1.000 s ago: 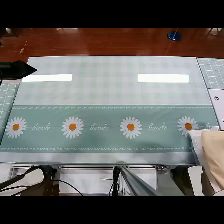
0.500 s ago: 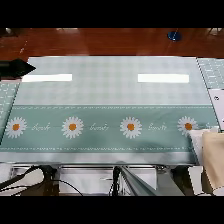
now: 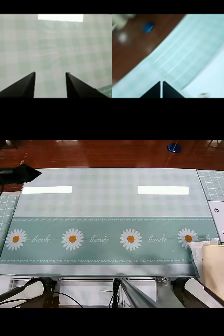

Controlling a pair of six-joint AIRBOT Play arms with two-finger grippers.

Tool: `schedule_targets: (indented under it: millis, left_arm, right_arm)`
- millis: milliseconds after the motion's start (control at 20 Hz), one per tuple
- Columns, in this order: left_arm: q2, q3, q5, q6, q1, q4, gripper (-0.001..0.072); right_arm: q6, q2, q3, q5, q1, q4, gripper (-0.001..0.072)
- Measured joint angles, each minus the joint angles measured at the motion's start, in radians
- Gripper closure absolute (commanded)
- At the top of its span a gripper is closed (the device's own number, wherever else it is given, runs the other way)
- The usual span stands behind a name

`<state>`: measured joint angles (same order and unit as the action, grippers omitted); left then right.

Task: Fold the shirts.

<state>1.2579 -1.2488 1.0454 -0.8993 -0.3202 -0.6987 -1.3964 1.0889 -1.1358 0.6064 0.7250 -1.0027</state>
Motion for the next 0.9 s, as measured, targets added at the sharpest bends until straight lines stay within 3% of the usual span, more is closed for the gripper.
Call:
schedule_targets:
  millis: [100, 200, 300, 350, 400, 450, 500, 700, 800, 900]
  left_arm:
    - [0.001, 0.000, 0.002, 0.001, 0.093, -0.044, 0.0399]
    - [0.006, 0.000, 0.009, -0.092, 0.215, -0.208, 0.0393]
    - [0.016, 0.000, 0.028, -0.225, 0.347, -0.418, 0.0355]
    - [0.021, 0.000, 0.034, -0.286, 0.411, -0.517, 0.0254]
    - [0.027, 0.000, 0.037, -0.333, 0.462, -0.589, 0.0119]
    - [0.034, 0.000, 0.042, -0.377, 0.509, -0.657, 0.0054]
    - [0.041, 0.000, 0.046, -0.414, 0.544, -0.703, 0.0030]
    - [0.072, 0.000, 0.051, -0.550, 0.621, -0.806, 0.0033]
    - [0.091, -0.002, 0.066, -0.613, 0.633, -0.828, 0.0114]
    - [0.120, -0.019, 0.109, -0.656, 0.635, -0.840, 0.0110]
  right_arm:
    - [0.060, 0.162, -0.126, 0.237, -0.240, -0.086, 0.0584]
    - [0.066, 0.301, -0.206, 0.551, -0.473, -0.313, 0.0583]
    - [0.060, 0.369, -0.246, 0.743, -0.636, -0.498, 0.0564]
    - [0.050, 0.382, -0.260, 0.794, -0.695, -0.549, 0.0483]
    - [0.037, 0.390, -0.269, 0.833, -0.747, -0.573, 0.0354]
    - [0.023, 0.393, -0.274, 0.863, -0.785, -0.582, 0.0293]
    - [0.006, 0.393, -0.281, 0.878, -0.816, -0.582, 0.0283]
    - [-0.065, 0.393, -0.289, 0.866, -0.877, -0.457, 0.0296]
    - [-0.099, 0.392, -0.291, 0.817, -0.887, -0.410, 0.0306]
    - [-0.141, 0.392, -0.291, 0.753, -0.893, -0.398, 0.0306]
